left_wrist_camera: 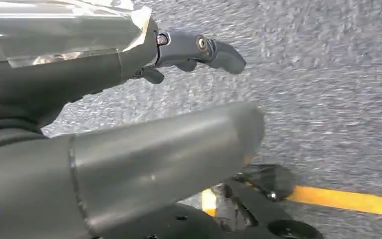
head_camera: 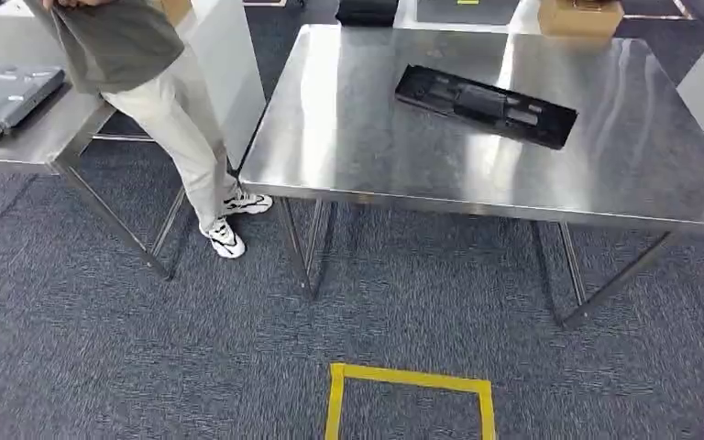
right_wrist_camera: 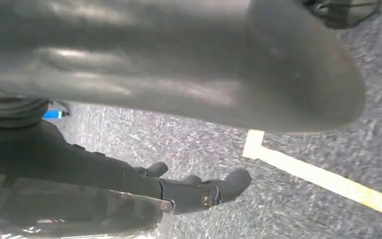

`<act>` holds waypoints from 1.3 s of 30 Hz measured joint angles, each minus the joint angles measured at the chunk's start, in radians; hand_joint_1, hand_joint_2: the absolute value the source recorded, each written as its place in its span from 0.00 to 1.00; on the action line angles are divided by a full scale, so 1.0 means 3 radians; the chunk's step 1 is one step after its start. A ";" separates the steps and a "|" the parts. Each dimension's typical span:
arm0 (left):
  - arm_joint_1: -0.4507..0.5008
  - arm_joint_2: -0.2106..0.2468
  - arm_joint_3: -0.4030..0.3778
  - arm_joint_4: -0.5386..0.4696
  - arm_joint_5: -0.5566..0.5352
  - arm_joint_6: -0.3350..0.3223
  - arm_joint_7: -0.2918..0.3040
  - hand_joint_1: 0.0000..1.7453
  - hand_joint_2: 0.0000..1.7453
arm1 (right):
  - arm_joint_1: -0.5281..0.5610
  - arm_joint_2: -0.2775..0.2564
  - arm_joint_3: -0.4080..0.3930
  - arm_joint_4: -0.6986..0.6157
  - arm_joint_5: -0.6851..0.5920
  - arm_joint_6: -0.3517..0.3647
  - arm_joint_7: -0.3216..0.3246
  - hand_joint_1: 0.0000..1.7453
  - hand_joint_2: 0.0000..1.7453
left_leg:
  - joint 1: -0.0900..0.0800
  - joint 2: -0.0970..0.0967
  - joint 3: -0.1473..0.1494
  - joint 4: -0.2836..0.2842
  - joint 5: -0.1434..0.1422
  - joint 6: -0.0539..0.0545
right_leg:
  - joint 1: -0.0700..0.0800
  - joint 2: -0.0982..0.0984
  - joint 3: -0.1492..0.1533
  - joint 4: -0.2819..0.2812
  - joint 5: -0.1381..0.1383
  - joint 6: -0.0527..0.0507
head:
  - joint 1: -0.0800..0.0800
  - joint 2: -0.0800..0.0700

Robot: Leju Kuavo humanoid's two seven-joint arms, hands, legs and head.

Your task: Take the parts from the cabinet and place them on the table.

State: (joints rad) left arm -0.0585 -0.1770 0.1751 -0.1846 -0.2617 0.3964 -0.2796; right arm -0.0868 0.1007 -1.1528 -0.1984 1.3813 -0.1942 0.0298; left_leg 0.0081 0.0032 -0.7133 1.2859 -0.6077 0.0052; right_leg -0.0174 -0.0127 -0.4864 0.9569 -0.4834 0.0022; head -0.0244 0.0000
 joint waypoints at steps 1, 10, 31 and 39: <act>0.0000 0.0000 0.0000 0.0000 0.0000 0.0000 0.0000 0.00 0.00 | 0.0001 0.0000 0.0000 0.0000 0.0000 0.0000 0.0000 0.00 0.00 | 0.0000 -0.0001 0.0012 0.0113 0.0007 0.0009 | 0.0012 -0.0002 -0.0048 0.0008 0.0034 0.0002 | 0.0000 0.0000; -0.0023 0.0013 0.0000 -0.0001 0.0003 0.0037 -0.0008 0.00 0.00 | -0.0010 0.0027 0.0005 0.0000 0.0022 0.0001 -0.0013 0.00 0.00 | -0.0125 -0.0013 0.0845 -0.1121 0.0341 0.0295 | 0.0079 -0.0012 -0.0263 0.0023 0.0274 0.0099 | -0.0009 0.0000; -0.0099 0.0004 -0.0053 -0.0001 -0.0225 -0.0086 0.0154 0.00 0.00 | -0.0208 0.0015 0.0011 0.0003 -0.0128 0.0074 -0.0085 0.00 0.00 | 0.0009 0.0007 0.0001 -0.0021 0.0023 -0.0020 | -0.0025 0.0009 -0.0071 0.0023 0.0013 0.0003 | 0.0000 0.0000; -0.0172 -0.0004 -0.0107 -0.0013 -0.0276 -0.0097 0.0202 0.00 0.00 | -0.0447 0.0033 0.0013 -0.0001 -0.0144 0.0112 0.0022 0.00 0.00 | -0.0027 -0.0021 0.0856 -0.1037 0.0206 0.0071 | -0.0026 -0.0008 -0.0389 0.0096 0.0286 0.0153 | 0.0003 0.0000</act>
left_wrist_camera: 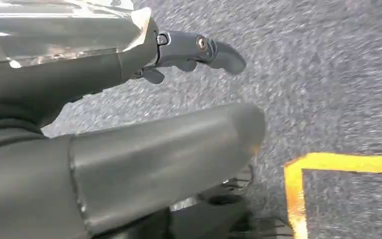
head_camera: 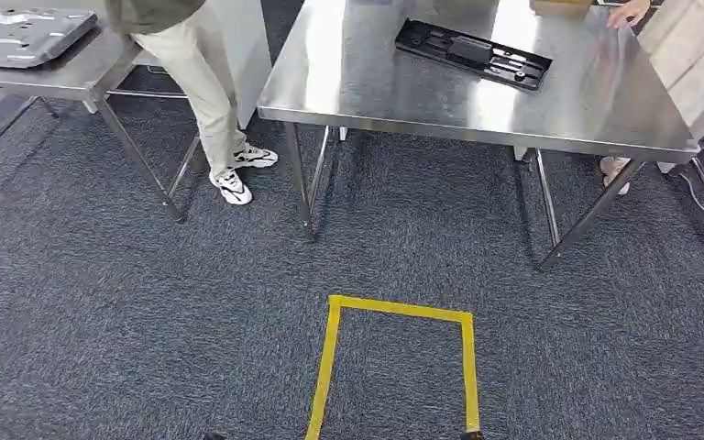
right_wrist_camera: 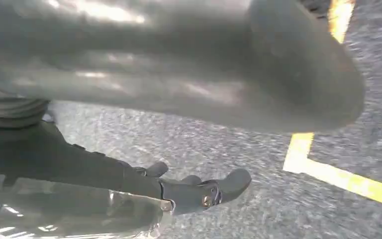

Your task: Take the parts from the cabinet and place them on the table.

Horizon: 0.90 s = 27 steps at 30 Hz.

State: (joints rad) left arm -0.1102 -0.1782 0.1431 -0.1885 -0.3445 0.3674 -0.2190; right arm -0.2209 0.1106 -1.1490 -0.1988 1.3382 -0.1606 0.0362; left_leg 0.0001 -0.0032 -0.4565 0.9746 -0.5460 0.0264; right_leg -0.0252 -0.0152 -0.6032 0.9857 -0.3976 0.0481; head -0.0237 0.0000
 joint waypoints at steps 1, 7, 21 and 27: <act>-0.0001 0.0003 -0.0003 0.0000 0.0000 0.0000 0.0004 0.00 0.00 | -0.0011 0.0004 -0.0001 -0.0001 -0.0003 0.0000 0.0000 0.00 0.00 | -0.0015 0.0002 -0.0016 0.0002 0.0024 0.0027 | -0.0006 0.0000 0.0000 -0.0018 0.0033 0.0024 | -0.0006 0.0000; 0.0000 -0.0009 -0.0008 0.0001 -0.0013 -0.0011 0.0020 0.00 0.00 | -0.0032 0.0008 -0.0001 -0.0005 -0.0027 0.0000 0.0009 0.00 0.00 | -0.0015 0.0040 -0.0323 -0.0044 0.0334 0.0143 | 0.0017 0.0029 -0.0286 0.0917 -0.0703 -0.0065 | 0.0039 0.0000; 0.0053 -0.0055 -0.0029 0.0003 -0.0074 -0.0027 0.0111 0.00 0.00 | -0.0545 0.0033 0.0168 -0.0088 -0.0038 0.0001 0.0481 0.00 0.00 | 0.0006 0.0010 -0.0875 0.0677 0.0000 -0.0073 | 0.0012 0.0002 0.0456 -0.0173 -0.0293 -0.0186 | -0.0001 0.0000; 0.0067 -0.0057 -0.0029 0.0003 -0.0078 -0.0019 0.0111 0.00 0.00 | -0.0553 0.0031 0.0209 -0.0103 -0.0037 0.0001 0.0509 0.00 0.00 | 0.0110 0.0013 -0.0301 0.0413 0.0247 -0.0163 | -0.0033 -0.0006 0.0111 0.0001 -0.0140 -0.0089 | -0.0014 0.0000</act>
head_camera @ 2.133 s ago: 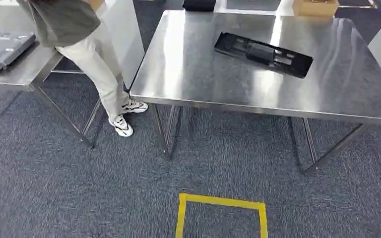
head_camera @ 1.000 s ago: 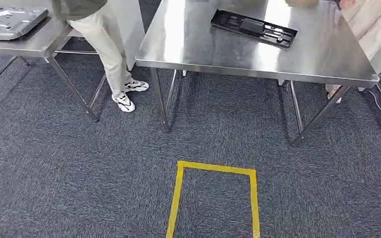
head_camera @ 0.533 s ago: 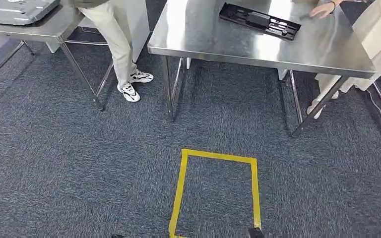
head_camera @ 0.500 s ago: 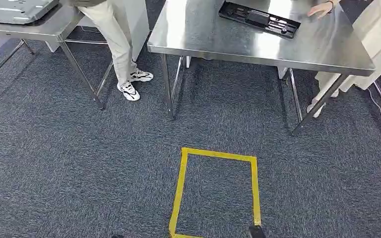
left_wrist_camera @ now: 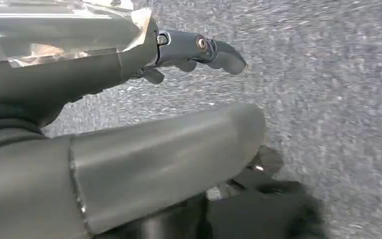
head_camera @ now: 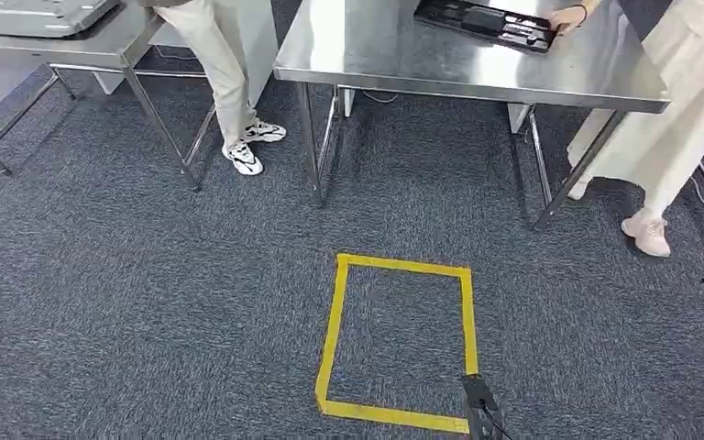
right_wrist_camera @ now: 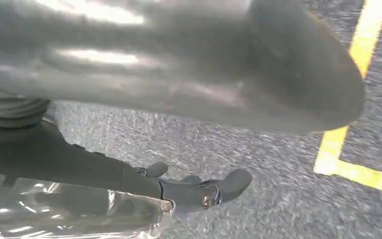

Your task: Take the parts from the cabinet and place them on the table.

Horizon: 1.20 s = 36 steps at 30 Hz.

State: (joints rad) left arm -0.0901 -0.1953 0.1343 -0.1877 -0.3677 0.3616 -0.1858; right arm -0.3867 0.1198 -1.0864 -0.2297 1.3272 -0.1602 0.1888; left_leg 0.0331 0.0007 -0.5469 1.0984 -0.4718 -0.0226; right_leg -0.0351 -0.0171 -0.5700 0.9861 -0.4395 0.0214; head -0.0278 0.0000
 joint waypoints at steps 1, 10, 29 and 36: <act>-0.0008 -0.0004 0.0000 0.0000 0.0000 0.0001 0.0000 0.00 0.00 | -0.0003 -0.0003 0.0009 -0.0004 -0.0005 0.0000 0.0003 0.00 0.00 | -0.0009 -0.0016 0.0163 -0.0256 -0.0139 -0.0007 | 0.0013 0.0002 -0.0043 0.0035 0.0013 0.0022 | -0.0004 0.0000; 0.0009 -0.0025 -0.0003 0.0000 -0.0039 0.0060 -0.0041 0.00 0.00 | 0.0011 -0.0014 0.0083 -0.0020 -0.0033 -0.0014 0.0041 0.00 0.00 | -0.0080 0.0006 -0.0059 -0.0379 0.0052 0.0271 | 0.0030 0.0030 -0.0404 0.0868 -0.0515 0.0048 | 0.0038 0.0000; 0.0027 -0.0050 -0.0031 0.0000 -0.0070 0.0097 -0.0042 0.00 0.00 | 0.0057 -0.0038 0.0189 -0.0038 -0.0051 -0.0050 0.0083 0.00 0.00 | -0.0075 0.0004 -0.0228 -0.0384 0.0303 0.0147 | 0.0119 0.0038 0.0320 -0.0087 -0.0238 -0.0036 | 0.0039 0.0000; 0.0027 -0.0050 -0.0041 0.0000 -0.0087 0.0097 -0.0043 0.00 0.00 | 0.0061 -0.0038 0.0229 -0.0039 -0.0071 -0.0074 0.0108 0.00 0.00 | -0.0076 0.0004 -0.0236 -0.0385 0.0304 0.0147 | 0.0121 0.0039 0.0308 -0.0084 -0.0239 -0.0035 | 0.0041 0.0000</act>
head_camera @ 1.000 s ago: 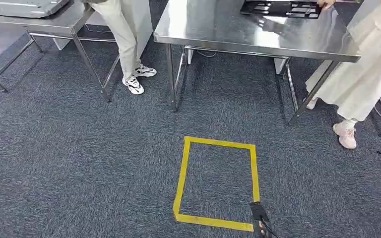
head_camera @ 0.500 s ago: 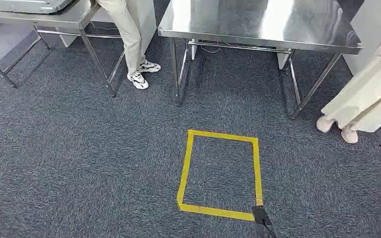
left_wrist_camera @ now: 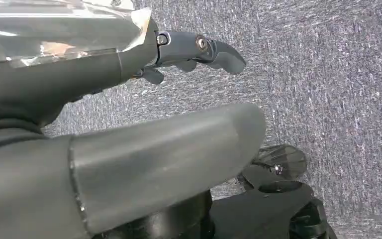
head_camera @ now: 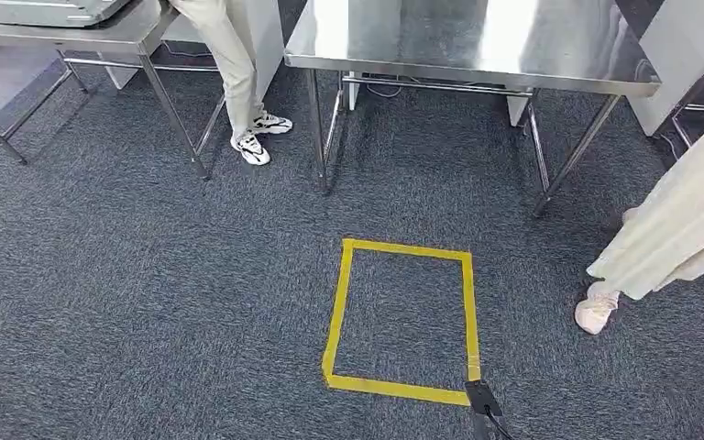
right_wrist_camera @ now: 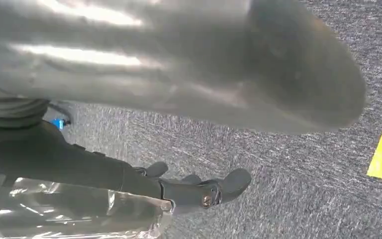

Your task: Take the parts from the cabinet and place them on the table.

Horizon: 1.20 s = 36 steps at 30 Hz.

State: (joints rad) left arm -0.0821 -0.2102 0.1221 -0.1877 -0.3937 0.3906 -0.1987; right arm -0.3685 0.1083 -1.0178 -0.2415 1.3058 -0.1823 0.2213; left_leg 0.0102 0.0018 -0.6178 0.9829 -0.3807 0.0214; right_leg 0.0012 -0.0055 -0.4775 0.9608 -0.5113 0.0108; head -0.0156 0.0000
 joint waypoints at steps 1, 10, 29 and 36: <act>0.0000 0.0000 -0.0008 0.0000 -0.0013 0.0000 0.0000 0.00 0.00 | 0.0001 0.0000 0.0004 0.0000 -0.0023 -0.0003 0.0004 0.00 0.00 | -0.0001 0.0000 -0.0004 0.0000 0.0000 0.0000 | 0.0000 0.0000 -0.0004 0.0000 0.0000 0.0000 | 0.0000 0.0000; -0.0002 0.0005 -0.0019 0.0000 -0.0048 -0.0005 0.0000 0.00 0.00 | 0.0034 0.0004 0.0008 0.0000 -0.0136 -0.0043 0.0009 0.00 0.00 | -0.0014 0.0000 -0.0012 0.0001 0.0000 0.0000 | 0.0000 0.0000 -0.0014 0.0000 0.0001 0.0001 | 0.0001 0.0000; 0.0004 -0.0001 -0.0019 0.0000 -0.0048 0.0006 -0.0024 0.00 0.00 | 0.0058 0.0033 0.0009 -0.0025 -0.0256 -0.0065 0.0051 0.00 0.00 | 0.0104 0.0332 -0.0053 0.0038 -0.0001 -0.0153 | -0.0164 -0.0152 -0.0214 0.0196 0.0015 0.0144 | 0.0014 0.0000; 0.0034 0.0000 -0.0019 0.0000 -0.0048 0.0024 -0.0033 0.00 0.00 | 0.0068 0.0042 0.0029 -0.0027 -0.0240 -0.0055 0.0080 0.00 0.00 | 0.0100 0.0014 -0.0424 0.1117 -0.0723 -0.0129 | -0.0095 0.0090 -0.0300 0.0208 0.0114 -0.0015 | -0.0048 0.0000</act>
State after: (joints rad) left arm -0.0718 -0.2102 0.1163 -0.1877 -0.4082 0.3979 -0.2087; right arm -0.3482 0.1209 -1.0090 -0.2495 1.2337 -0.1987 0.2453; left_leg 0.0403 0.0060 -0.7451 1.3182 -0.5975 -0.0172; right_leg -0.0274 0.0216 -0.5674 1.0232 -0.4771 0.0063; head -0.0301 0.0000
